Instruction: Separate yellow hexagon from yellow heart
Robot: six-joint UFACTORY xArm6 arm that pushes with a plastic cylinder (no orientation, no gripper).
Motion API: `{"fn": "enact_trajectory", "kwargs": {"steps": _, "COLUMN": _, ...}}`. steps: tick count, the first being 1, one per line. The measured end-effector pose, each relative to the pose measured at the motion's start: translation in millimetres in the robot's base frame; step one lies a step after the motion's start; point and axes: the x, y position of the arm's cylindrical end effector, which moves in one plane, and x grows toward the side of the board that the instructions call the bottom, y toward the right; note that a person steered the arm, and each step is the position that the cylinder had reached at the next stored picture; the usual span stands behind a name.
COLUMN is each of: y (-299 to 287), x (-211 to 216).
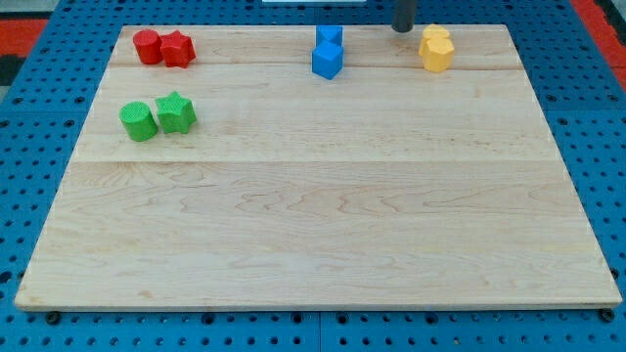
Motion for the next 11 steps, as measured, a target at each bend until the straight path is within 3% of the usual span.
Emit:
{"fn": "enact_trajectory", "kwargs": {"steps": 4, "y": 125.6, "x": 19.0}}
{"fn": "enact_trajectory", "kwargs": {"steps": 8, "y": 62.9, "x": 51.2}}
{"fn": "enact_trajectory", "kwargs": {"steps": 9, "y": 69.4, "x": 46.2}}
{"fn": "enact_trajectory", "kwargs": {"steps": 10, "y": 20.0, "x": 104.5}}
{"fn": "enact_trajectory", "kwargs": {"steps": 11, "y": -67.5, "x": 164.9}}
